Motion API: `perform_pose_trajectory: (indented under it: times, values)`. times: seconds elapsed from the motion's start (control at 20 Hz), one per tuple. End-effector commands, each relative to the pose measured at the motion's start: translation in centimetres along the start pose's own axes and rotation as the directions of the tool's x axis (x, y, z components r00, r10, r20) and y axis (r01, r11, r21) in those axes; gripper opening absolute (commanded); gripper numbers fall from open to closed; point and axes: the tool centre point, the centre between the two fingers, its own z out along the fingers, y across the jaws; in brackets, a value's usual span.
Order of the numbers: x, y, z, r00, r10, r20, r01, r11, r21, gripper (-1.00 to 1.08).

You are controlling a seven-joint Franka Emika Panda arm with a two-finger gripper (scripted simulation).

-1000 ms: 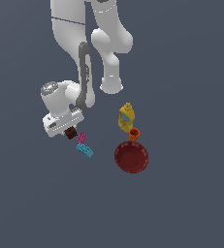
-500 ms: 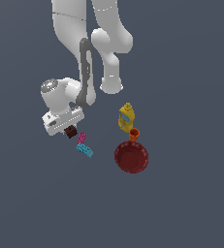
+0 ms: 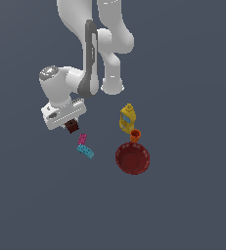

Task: Pick up a designated object from a clutter of objects.

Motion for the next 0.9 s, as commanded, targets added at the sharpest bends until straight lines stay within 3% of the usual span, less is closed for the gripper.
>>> perform_pose_trajectory:
  times: [0.0, 0.85]
  values:
    - [0.2, -0.5, -2.0, 1.0, 0.0, -0.001, 0.0, 1.0, -0.002, -1.0]
    - [1.7, -4.6, -17.1, 1.0, 0.002, 0.005, -0.002, 1.0, -0.005, -1.0]
